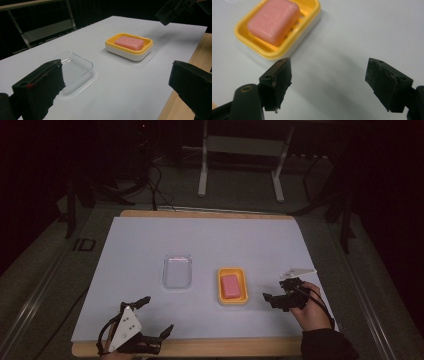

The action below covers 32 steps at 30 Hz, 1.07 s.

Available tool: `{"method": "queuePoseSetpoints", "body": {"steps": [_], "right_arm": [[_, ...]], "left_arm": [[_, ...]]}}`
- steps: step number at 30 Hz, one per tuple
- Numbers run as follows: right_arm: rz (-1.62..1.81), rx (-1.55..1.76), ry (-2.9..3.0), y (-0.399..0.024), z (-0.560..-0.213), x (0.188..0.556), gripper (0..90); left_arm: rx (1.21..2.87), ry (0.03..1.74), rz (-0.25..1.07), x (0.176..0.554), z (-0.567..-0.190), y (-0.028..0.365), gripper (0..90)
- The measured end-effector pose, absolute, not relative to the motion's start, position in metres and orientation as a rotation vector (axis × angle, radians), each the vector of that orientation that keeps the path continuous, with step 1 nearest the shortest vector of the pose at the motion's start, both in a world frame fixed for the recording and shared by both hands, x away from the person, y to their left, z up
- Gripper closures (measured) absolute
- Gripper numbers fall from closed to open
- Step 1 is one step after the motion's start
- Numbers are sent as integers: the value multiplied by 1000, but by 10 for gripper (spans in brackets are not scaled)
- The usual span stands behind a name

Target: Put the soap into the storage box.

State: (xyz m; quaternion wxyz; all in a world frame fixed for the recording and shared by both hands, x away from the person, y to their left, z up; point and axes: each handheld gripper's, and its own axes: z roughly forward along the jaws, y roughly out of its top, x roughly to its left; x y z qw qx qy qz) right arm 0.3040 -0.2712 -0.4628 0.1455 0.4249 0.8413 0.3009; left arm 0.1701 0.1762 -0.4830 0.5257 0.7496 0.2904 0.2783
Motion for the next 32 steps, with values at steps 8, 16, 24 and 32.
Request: {"method": "queuePoseSetpoints", "body": {"steps": [8,16,24,32], "right_arm": [[899,1225,2371,-285,-470,294,200],[920,1213,2351,-288,-478,288,196],[958,1222,2324,-292,-483,289,187],[971,1229,2304,-296,-485,291,187]], "left_arm": [[1797,691,664,170,-483,176,4],[1801,685,663,170,-483,175,4],[1811,678,666,170,-483,174,4],[1810,676,664,170,-483,174,4]]}}
